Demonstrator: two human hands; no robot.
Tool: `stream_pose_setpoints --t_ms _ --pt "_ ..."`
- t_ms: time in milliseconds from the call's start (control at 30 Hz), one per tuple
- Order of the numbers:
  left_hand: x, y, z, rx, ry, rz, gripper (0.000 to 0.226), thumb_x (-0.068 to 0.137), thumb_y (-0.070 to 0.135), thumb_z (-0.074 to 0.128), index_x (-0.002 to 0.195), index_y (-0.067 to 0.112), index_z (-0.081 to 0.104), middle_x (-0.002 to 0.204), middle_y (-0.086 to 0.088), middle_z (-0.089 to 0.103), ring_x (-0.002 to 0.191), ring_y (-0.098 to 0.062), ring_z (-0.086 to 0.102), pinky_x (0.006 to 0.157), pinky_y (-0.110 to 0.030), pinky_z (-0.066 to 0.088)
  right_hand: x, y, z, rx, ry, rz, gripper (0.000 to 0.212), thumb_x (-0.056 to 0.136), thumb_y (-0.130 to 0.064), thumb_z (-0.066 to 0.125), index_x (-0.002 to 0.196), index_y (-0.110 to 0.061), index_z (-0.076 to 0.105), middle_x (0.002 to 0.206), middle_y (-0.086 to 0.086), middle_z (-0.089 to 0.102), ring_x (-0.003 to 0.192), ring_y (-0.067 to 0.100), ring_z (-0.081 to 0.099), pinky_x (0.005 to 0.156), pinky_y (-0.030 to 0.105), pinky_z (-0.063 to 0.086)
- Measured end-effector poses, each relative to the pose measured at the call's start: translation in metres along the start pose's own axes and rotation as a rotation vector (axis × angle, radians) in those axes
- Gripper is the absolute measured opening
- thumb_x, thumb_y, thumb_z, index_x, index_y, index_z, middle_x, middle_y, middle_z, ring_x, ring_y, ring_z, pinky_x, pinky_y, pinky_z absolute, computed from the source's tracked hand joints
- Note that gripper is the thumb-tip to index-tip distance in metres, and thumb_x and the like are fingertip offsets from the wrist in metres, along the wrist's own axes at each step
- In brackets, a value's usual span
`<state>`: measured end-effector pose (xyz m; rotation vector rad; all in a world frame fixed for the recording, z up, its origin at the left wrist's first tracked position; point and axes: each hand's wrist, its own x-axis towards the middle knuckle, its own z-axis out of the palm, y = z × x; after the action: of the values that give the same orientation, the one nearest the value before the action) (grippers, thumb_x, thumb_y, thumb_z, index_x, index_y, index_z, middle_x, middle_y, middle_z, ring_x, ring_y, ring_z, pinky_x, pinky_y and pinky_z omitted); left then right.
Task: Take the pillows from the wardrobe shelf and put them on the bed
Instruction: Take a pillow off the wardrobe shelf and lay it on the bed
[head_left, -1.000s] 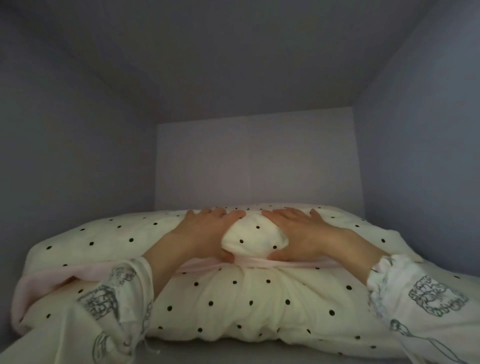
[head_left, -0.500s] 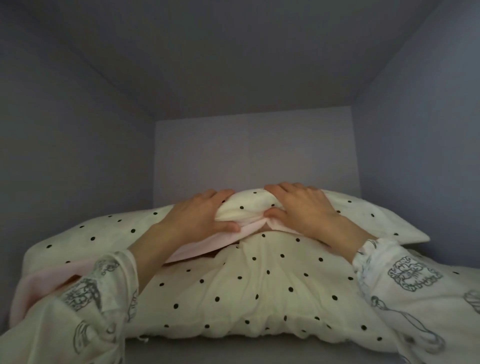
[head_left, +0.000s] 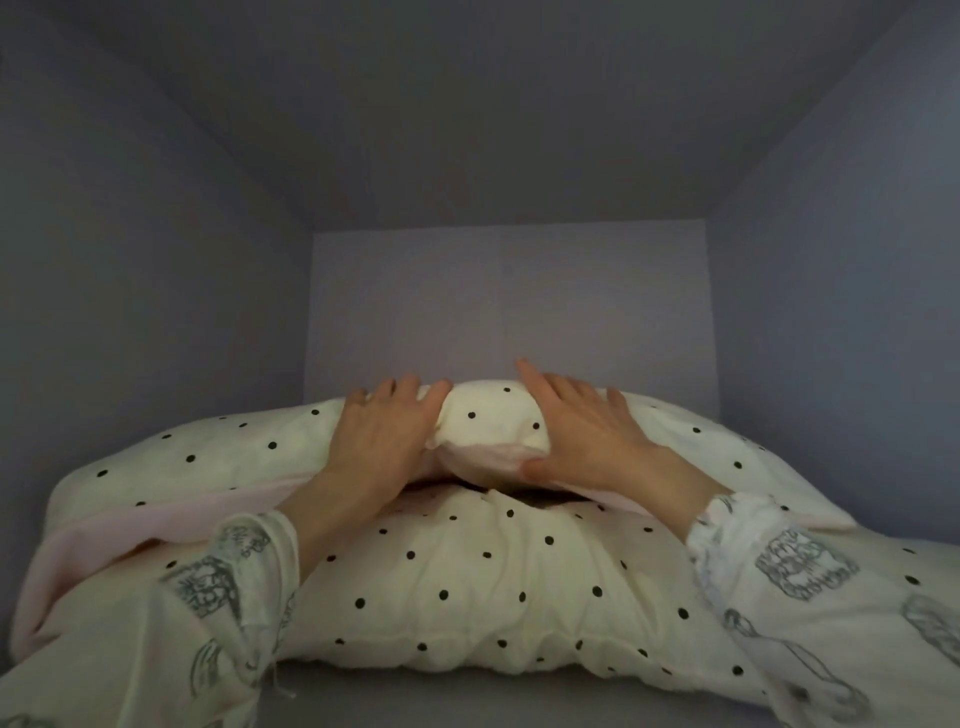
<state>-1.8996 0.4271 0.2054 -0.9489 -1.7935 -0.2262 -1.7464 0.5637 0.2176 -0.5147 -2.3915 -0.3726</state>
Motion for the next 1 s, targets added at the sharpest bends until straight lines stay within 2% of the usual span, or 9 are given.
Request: stream_pose_setpoints --t_ms 100,167,233,333,467,633,700,833,1000 --pt "0.009 0.001 -0.006 -0.024 0.003 -0.013 0.056 0.084 0.016 0.052 0.134 0.028 0.029 0.118 -0.007 0.05 0.108 -0.028 0.048 0.083 -0.039 0.04 0.014 -0.005 -0.013 -0.01 0.015 0.035 0.075 0.081 -0.036 0.062 0.142 -0.021 0.021 0.139 0.005 0.041 0.124 0.03 0.04 0.1 0.051 0.035" --pt "0.012 0.0 -0.01 -0.03 0.013 -0.03 0.061 0.083 0.017 0.055 0.136 0.028 0.028 0.12 -0.007 0.047 0.11 -0.027 0.045 0.086 -0.04 0.038 0.018 -0.011 -0.018 -0.077 0.108 0.023 0.052 0.086 -0.028 0.056 0.132 -0.018 0.035 0.131 0.005 0.047 0.117 0.03 0.045 0.092 0.047 0.038" --pt "0.011 -0.002 -0.014 -0.04 0.047 -0.051 0.063 0.081 0.02 0.06 0.136 0.029 0.031 0.121 -0.007 0.045 0.112 -0.027 0.043 0.09 -0.041 0.035 0.016 -0.015 -0.019 -0.127 0.225 0.0 0.041 0.086 -0.021 0.054 0.124 -0.017 0.04 0.125 0.004 0.051 0.112 0.029 0.048 0.089 0.045 0.037" --pt "0.008 -0.004 -0.025 -0.025 0.109 -0.049 0.061 0.079 0.026 0.066 0.133 0.028 0.038 0.117 -0.007 0.046 0.11 -0.028 0.043 0.088 -0.042 0.033 0.01 -0.019 -0.018 -0.158 0.373 -0.027 0.04 0.081 -0.014 0.055 0.119 -0.019 0.043 0.116 0.001 0.053 0.108 0.027 0.05 0.089 0.044 0.035" --pt "0.013 -0.002 -0.057 -0.003 0.187 -0.058 0.058 0.079 0.018 0.065 0.132 0.025 0.042 0.115 -0.011 0.048 0.108 -0.031 0.044 0.085 -0.045 0.034 0.004 -0.02 -0.035 -0.189 0.546 -0.028 0.041 0.076 -0.007 0.058 0.113 -0.019 0.046 0.109 0.001 0.055 0.102 0.028 0.054 0.086 0.044 0.036" --pt "0.009 0.005 -0.106 0.017 0.345 0.002 0.059 0.066 0.006 0.074 0.122 0.014 0.056 0.099 -0.021 0.056 0.091 -0.04 0.054 0.072 -0.051 0.041 -0.016 -0.017 -0.065 -0.24 0.725 -0.015 0.048 0.064 -0.007 0.072 0.108 -0.016 0.055 0.101 0.005 0.061 0.091 0.031 0.059 0.083 0.046 0.041" --pt "0.004 0.009 -0.125 0.041 0.374 0.037 0.06 0.061 0.01 0.08 0.118 0.013 0.058 0.097 -0.021 0.058 0.086 -0.04 0.056 0.069 -0.05 0.043 -0.029 -0.016 -0.075 -0.25 0.792 -0.01 0.051 0.06 -0.01 0.076 0.108 -0.015 0.058 0.099 0.005 0.063 0.089 0.03 0.061 0.082 0.045 0.044" --pt "-0.009 0.016 -0.162 0.045 0.371 0.085 0.06 0.065 0.018 0.079 0.12 0.013 0.056 0.101 -0.021 0.057 0.091 -0.039 0.055 0.072 -0.05 0.042 -0.062 -0.02 -0.096 -0.242 0.848 0.023 0.051 0.06 -0.005 0.073 0.108 -0.012 0.058 0.1 0.007 0.064 0.091 0.032 0.061 0.082 0.046 0.045" --pt "-0.039 0.022 -0.204 0.007 0.361 0.099 0.06 0.065 0.006 0.072 0.122 0.015 0.054 0.106 -0.021 0.056 0.096 -0.039 0.053 0.075 -0.05 0.039 -0.113 -0.039 -0.126 -0.282 0.82 0.073 0.052 0.059 -0.008 0.074 0.108 -0.011 0.059 0.101 0.008 0.064 0.092 0.032 0.061 0.083 0.045 0.044"
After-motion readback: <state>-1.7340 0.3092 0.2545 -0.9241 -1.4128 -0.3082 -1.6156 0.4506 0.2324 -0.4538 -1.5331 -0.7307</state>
